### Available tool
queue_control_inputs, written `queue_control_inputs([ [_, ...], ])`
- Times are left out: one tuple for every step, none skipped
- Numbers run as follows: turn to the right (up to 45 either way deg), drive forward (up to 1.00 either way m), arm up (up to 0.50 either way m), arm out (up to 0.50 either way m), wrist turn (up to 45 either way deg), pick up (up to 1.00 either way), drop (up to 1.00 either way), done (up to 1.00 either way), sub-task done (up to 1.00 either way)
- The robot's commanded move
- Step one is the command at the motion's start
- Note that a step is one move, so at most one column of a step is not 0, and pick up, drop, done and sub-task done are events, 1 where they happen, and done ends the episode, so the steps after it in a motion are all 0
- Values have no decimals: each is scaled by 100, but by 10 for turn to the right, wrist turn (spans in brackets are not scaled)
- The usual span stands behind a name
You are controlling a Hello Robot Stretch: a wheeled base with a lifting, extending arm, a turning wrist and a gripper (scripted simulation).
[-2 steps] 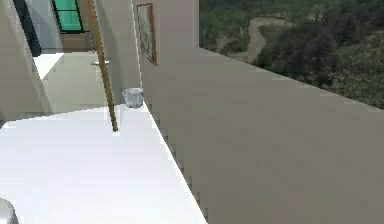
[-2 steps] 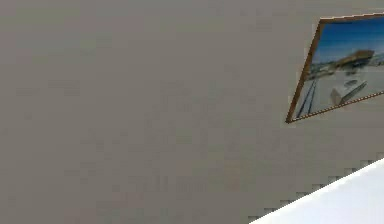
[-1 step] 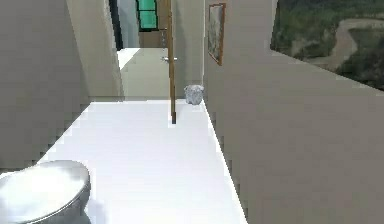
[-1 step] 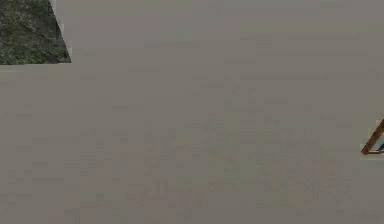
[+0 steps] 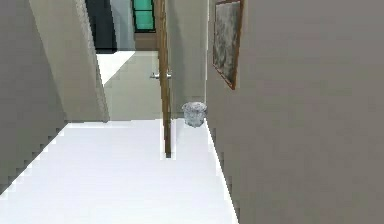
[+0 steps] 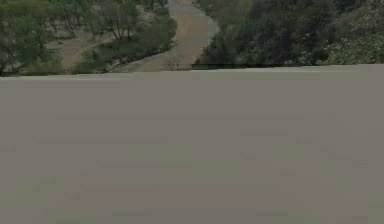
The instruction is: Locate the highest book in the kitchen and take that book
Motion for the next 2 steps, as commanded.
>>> queue_control_inputs([
  [-60, 0, 0, 0, 0, 0, 0, 0, 0],
  [0, 75, 0, 0, 0, 0, 0, 0, 0],
])
